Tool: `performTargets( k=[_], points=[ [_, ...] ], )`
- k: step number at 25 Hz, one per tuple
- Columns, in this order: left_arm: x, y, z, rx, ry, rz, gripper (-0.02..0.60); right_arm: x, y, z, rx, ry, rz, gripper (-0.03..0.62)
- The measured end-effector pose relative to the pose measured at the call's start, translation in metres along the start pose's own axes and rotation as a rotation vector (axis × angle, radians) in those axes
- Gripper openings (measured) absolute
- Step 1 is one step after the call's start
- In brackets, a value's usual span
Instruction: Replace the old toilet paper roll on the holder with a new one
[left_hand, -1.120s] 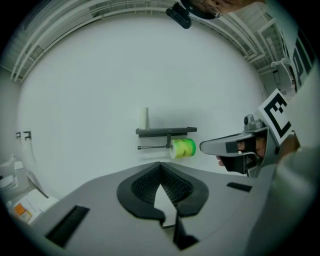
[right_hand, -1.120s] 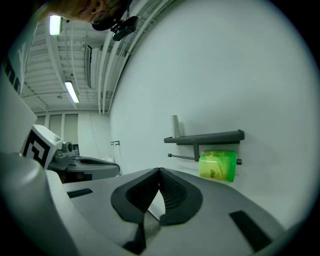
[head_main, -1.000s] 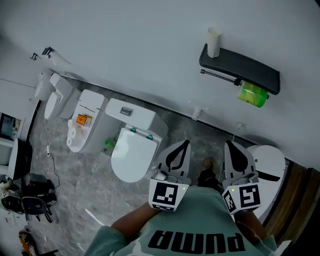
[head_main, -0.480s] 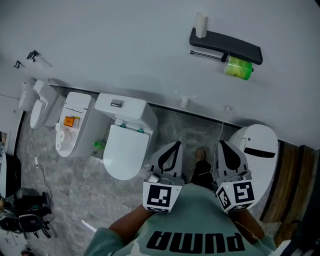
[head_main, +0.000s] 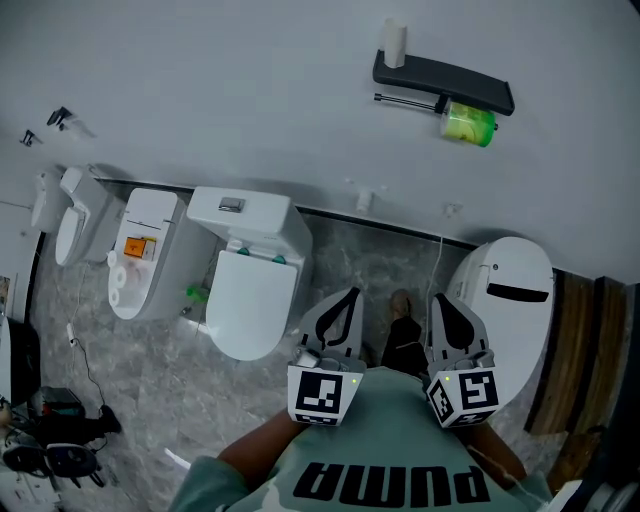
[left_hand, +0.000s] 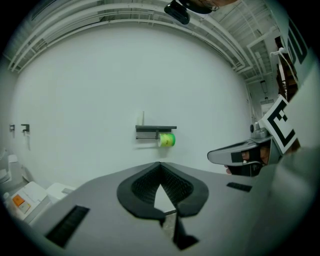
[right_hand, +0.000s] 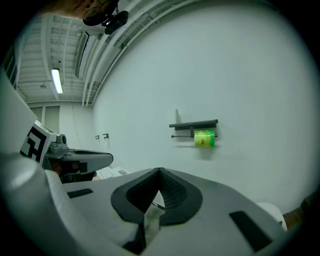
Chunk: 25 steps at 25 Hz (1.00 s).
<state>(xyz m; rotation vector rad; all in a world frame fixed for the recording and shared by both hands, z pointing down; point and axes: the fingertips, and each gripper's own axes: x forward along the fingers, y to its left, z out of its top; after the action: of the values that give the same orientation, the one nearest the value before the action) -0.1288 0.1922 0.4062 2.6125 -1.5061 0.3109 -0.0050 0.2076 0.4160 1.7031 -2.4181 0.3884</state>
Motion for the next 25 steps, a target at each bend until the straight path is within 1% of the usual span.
performTargets(
  k=[2,5,11,15,17,19,22,25],
  points=[
    [-0.003,0.002,-0.003,-0.001,0.015,0.002,0.005,-0.001,0.002,-0.001,-0.007,-0.003,-0.004,0.008],
    [-0.003,0.003,-0.002,0.005,-0.015,0.008,0.005,-0.002,0.005,0.003,-0.018,-0.013,-0.005,0.008],
    [-0.009,0.003,-0.012,-0.021,0.019,0.005,0.005,-0.001,0.012,0.003,-0.014,-0.018,0.009,0.008],
    [-0.01,0.003,-0.015,-0.038,0.026,0.003,0.005,-0.002,0.008,0.002,-0.002,-0.018,-0.008,0.008],
    [-0.01,0.002,-0.013,-0.033,0.014,0.002,0.005,-0.002,0.007,0.002,0.001,-0.021,-0.015,0.008],
    [-0.009,0.003,-0.012,-0.028,0.003,0.004,0.005,-0.002,0.006,0.004,-0.001,-0.022,-0.016,0.008],
    [-0.008,0.002,-0.013,-0.036,0.017,0.003,0.005,-0.001,0.006,0.005,-0.002,-0.025,-0.013,0.008],
    [-0.005,0.002,-0.013,-0.033,0.01,0.006,0.005,0.001,0.003,0.004,0.0,-0.024,-0.012,0.008]
  ],
)
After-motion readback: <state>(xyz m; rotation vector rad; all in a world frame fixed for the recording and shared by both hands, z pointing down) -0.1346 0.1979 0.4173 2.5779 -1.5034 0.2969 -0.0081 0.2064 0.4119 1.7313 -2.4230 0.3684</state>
